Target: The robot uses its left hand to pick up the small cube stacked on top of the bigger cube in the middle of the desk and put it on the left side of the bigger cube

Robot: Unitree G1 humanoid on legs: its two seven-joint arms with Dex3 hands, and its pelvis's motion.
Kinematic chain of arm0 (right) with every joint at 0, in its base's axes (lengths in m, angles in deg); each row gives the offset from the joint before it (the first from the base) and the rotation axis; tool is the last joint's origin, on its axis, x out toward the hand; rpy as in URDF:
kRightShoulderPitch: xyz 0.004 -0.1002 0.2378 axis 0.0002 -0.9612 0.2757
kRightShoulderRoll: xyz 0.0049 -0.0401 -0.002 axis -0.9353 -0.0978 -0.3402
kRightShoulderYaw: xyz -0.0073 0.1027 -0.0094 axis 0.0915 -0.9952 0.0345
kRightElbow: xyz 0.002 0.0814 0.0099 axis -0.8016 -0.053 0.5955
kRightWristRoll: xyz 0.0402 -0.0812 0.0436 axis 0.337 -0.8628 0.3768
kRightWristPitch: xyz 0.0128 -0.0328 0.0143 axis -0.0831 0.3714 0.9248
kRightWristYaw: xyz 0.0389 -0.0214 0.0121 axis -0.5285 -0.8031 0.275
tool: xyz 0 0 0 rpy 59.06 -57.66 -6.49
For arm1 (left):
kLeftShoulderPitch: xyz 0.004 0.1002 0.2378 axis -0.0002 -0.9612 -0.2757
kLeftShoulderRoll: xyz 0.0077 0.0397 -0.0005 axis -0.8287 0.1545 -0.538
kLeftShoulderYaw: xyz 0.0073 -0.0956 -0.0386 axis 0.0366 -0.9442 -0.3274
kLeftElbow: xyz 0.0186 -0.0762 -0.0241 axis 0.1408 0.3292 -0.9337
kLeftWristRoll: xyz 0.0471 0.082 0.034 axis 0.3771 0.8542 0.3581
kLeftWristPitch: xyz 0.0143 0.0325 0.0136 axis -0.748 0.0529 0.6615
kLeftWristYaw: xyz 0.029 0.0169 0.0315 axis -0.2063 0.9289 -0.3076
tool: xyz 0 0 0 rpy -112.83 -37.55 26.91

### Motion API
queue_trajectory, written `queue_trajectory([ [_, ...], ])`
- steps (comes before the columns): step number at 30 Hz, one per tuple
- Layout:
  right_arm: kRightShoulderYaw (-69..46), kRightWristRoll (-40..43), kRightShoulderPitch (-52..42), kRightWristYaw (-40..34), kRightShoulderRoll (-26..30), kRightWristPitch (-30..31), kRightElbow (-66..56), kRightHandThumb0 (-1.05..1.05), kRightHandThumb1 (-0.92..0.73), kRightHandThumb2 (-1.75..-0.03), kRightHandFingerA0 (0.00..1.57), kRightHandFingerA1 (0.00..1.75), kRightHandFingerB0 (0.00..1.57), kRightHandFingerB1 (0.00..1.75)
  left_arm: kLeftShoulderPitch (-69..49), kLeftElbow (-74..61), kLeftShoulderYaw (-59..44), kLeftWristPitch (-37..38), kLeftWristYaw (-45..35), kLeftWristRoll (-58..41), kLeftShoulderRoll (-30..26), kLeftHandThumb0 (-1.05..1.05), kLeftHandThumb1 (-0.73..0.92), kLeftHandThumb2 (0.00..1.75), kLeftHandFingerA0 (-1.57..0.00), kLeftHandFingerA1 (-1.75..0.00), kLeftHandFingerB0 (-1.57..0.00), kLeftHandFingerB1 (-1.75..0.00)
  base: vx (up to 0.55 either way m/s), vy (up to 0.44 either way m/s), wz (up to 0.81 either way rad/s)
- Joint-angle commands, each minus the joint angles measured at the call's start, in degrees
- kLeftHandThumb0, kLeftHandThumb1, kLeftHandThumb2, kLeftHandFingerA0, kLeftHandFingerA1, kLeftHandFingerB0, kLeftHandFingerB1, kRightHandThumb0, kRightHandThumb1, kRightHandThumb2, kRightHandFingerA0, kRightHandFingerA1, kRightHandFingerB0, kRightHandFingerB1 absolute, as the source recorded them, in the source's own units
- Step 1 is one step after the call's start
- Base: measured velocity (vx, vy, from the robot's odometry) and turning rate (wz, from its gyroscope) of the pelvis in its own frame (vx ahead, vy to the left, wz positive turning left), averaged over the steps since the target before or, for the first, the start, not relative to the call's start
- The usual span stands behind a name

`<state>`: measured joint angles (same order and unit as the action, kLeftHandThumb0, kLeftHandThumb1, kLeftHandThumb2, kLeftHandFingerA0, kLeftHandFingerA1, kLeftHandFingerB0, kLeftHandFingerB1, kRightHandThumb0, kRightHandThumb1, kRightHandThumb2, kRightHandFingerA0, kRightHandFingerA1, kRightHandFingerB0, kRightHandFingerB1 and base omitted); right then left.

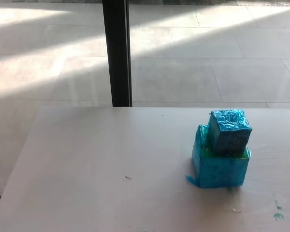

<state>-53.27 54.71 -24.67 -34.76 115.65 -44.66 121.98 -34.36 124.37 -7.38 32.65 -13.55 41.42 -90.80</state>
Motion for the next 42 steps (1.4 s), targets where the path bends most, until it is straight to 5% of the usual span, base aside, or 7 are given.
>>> queue_trajectory([
  [1,-4.1,5.4,1.4,5.9,3.5,-5.4,2.9,-0.6,-0.75,-0.63,0.47,0.65,0.31,0.35,3.1,2.9,-6.8,-1.9,-1.0,-9.5,-3.6,-0.73,0.87,0.66,-0.38,-0.52,-0.31,-0.39,0.0,0.0,0.0],
  [10,-4.1,5.0,2.4,6.4,3.6,-7.0,5.4,-0.63,-0.74,-0.63,0.47,0.64,0.32,0.35,12.7,-11.2,0.3,-5.0,-6.0,-8.6,-3.6,-0.65,0.66,1.07,-0.34,-0.6,-0.17,-0.47,0.0,0.0,0.0],
  [11,-4.0,5.1,2.3,6.7,3.7,-7.0,5.4,-0.62,-0.75,-0.62,0.47,0.62,0.32,0.34,14.6,-17.8,2.7,-5.7,-7.0,-9.0,-2.2,-0.7,0.85,0.66,-0.36,-0.46,-0.32,-0.37,0.0,0.0,0.0],
  [12,-4.1,5.2,1.9,7.0,3.7,-6.9,5.2,-0.66,-0.61,-0.96,0.44,0.67,0.25,0.49,15.3,-21.2,4.4,-7.1,-7.3,-8.9,-1.7,-0.66,0.66,1.07,-0.32,-0.58,-0.16,-0.46,0.0,0.0,0.0],
  [15,-4.4,5.6,1.3,6.9,3.5,-6.7,4.3,-0.62,-0.74,-0.63,0.46,0.66,0.31,0.35,20.0,-30.4,9.3,-10.3,-6.7,-8.1,-0.2,-0.73,0.84,0.66,-0.3,-0.41,-0.28,-0.33,0.0,0.0,0.0],
  [28,-4.4,5.6,1.0,7.5,3.6,-7.1,4.5,-0.62,-0.59,-0.97,0.45,0.72,0.23,0.5,46.8,-33.5,25.8,-11.7,-6.1,0.1,-1.1,-0.76,0.87,0.67,-0.3,-0.49,-0.27,-0.34,0.0,0.0,0.0],
  [42,-4.2,5.7,1.1,7.5,3.6,-7.1,5.5,-0.62,-0.73,-0.62,0.47,0.68,0.34,0.36,64.0,-27.1,49.8,-7.0,-10.0,12.0,1.5,-0.84,0.79,0.64,-0.27,-0.53,-0.26,-0.37,0.0,0.0,0.0],
])
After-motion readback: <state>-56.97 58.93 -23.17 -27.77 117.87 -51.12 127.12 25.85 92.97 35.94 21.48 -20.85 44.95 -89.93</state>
